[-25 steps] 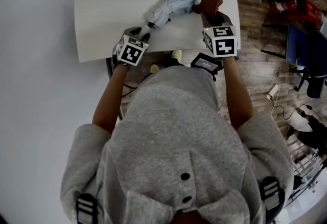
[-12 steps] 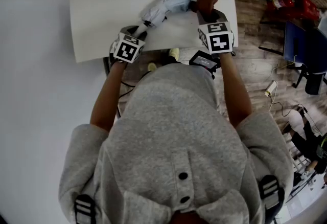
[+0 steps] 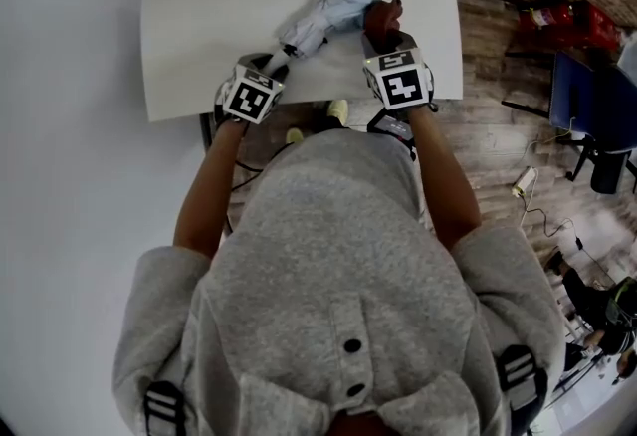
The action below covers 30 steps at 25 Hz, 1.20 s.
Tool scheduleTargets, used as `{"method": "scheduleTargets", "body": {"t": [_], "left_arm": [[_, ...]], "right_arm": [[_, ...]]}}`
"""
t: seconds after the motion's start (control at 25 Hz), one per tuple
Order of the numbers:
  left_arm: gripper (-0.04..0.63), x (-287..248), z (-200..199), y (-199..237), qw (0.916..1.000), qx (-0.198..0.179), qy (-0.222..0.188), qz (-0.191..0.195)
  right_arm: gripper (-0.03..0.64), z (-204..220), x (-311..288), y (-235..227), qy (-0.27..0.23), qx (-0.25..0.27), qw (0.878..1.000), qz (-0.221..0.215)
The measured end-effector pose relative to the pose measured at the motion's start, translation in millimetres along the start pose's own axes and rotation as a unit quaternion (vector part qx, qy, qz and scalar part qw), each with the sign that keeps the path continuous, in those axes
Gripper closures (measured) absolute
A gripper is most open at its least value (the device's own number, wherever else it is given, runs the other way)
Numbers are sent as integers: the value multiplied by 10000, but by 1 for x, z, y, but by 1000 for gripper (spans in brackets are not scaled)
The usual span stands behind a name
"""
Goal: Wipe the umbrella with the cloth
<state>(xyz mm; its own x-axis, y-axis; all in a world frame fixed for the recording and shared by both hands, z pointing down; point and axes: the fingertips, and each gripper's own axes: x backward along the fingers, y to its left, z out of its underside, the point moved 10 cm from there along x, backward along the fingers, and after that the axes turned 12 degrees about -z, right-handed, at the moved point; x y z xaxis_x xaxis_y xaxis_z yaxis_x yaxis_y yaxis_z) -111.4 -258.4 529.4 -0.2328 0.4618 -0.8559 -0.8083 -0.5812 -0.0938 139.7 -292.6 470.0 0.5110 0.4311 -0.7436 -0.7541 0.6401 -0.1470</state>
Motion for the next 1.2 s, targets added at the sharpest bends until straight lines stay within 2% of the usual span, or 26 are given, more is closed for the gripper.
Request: {"method": "scheduleTargets", "body": {"t": [0.24,0.48,0.84,1.04,1.2], "left_arm": [[434,1,-1,-1,10000,8,0,4],[434,3,-1,2,10000,-17,-17,-32],[434,3,1,3,10000,16,-1,-2],[434,3,1,4,10000,-31,-56,-59],[434,2,-2,1,9999,19,-137,35]], "right_arm": [[534,1,-27,14,260,-31,9993,-276],[534,-3,-40,31,449,126,9978,-464],[534,-13,-55,74,616,406,9921,-1013],[534,-16,-58,94,617,553,9877,-1327],[534,-27,-54,108,471,695,9829,-1640]]}}
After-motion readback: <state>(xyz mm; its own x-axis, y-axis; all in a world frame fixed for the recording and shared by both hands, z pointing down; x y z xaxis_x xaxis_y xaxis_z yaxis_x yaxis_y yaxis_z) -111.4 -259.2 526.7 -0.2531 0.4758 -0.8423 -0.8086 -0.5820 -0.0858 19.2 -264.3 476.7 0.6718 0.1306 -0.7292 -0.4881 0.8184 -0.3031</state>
